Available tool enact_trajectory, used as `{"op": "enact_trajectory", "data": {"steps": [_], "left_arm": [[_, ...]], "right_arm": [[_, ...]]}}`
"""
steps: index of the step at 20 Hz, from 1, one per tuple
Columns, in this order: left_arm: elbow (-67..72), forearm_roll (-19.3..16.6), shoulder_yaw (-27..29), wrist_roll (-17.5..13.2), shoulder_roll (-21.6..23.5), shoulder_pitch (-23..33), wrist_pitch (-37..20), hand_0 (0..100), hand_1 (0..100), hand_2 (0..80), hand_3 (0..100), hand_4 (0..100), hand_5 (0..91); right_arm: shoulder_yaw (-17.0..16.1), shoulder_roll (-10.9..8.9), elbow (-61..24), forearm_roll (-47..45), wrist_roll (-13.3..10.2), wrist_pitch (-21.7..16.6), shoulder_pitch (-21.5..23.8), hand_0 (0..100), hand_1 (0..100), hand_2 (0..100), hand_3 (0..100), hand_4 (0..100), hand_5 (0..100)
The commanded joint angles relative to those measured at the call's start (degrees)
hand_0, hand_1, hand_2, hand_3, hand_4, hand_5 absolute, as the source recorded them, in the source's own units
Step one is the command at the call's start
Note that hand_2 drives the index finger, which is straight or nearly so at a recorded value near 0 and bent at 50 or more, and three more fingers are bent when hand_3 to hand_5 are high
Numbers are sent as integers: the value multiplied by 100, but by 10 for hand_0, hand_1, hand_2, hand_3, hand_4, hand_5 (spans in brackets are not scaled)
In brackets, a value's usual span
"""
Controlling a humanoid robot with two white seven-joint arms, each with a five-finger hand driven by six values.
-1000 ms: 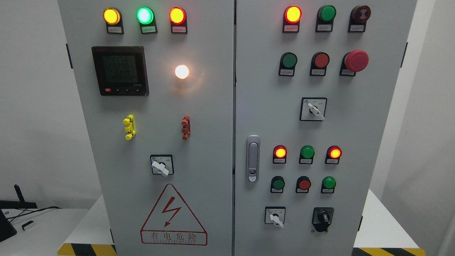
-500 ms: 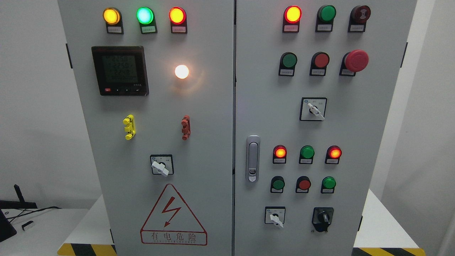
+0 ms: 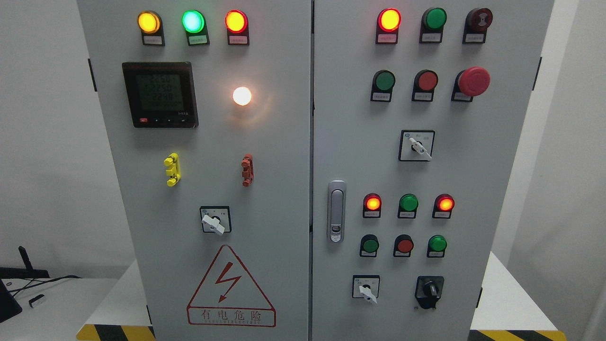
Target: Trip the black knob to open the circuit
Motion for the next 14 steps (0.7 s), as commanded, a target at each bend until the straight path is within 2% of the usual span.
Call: {"op": "enact_trajectory", "data": {"steps": [1, 2, 3, 4, 5, 7, 9, 11, 12, 14], "left_arm": [[0, -176, 0, 5, 2, 0, -5, 120, 389, 0, 0, 0, 0], [0, -176, 0, 5, -6, 0, -5, 120, 389, 0, 0, 0, 0], [0, -176, 0, 5, 2, 0, -5, 120, 389, 0, 0, 0, 0], [0, -176, 0, 5, 2, 0, -5, 120, 389, 0, 0, 0, 0], [0, -176, 0, 5, 2, 0, -5, 120, 389, 0, 0, 0, 0], [0, -176, 0, 5, -6, 0, -5, 120, 389, 0, 0, 0, 0], [0, -176, 0, 5, 2, 0, -5, 120, 389, 0, 0, 0, 0], [0, -176, 0, 5, 2, 0, -5, 120, 389, 0, 0, 0, 0], [0, -176, 0, 5, 2, 0, -5, 120, 389, 0, 0, 0, 0], [0, -176, 0, 5, 2, 0, -5, 120, 389, 0, 0, 0, 0]], "right_arm": [[-484, -49, -4150, -485, 117, -31, 683, 71, 358, 335, 614, 569, 447], [-581, -49, -4379, -495, 144, -5, 674, 73, 375, 354, 650, 613, 502], [-651, -57, -4591, -503, 153, 30, 665, 81, 418, 392, 730, 695, 657], [-730, -66, -4749, -547, 153, 57, 657, 93, 443, 400, 769, 733, 733], [-783, -101, -4873, -617, 144, 66, 639, 96, 454, 401, 792, 754, 763], [-924, -189, -5014, -793, 109, 144, 412, 115, 499, 411, 942, 852, 867], [-1143, -260, -5023, -881, 83, 364, 8, 125, 519, 420, 999, 913, 891], [-1407, -268, -5050, -960, 83, 758, -502, 132, 536, 428, 1000, 968, 902], [-1495, -268, -5050, -987, 83, 1073, -817, 139, 545, 445, 1000, 991, 914], [-1636, -260, -5032, -1066, 74, 1514, -1275, 149, 559, 466, 1000, 1000, 925]]}}
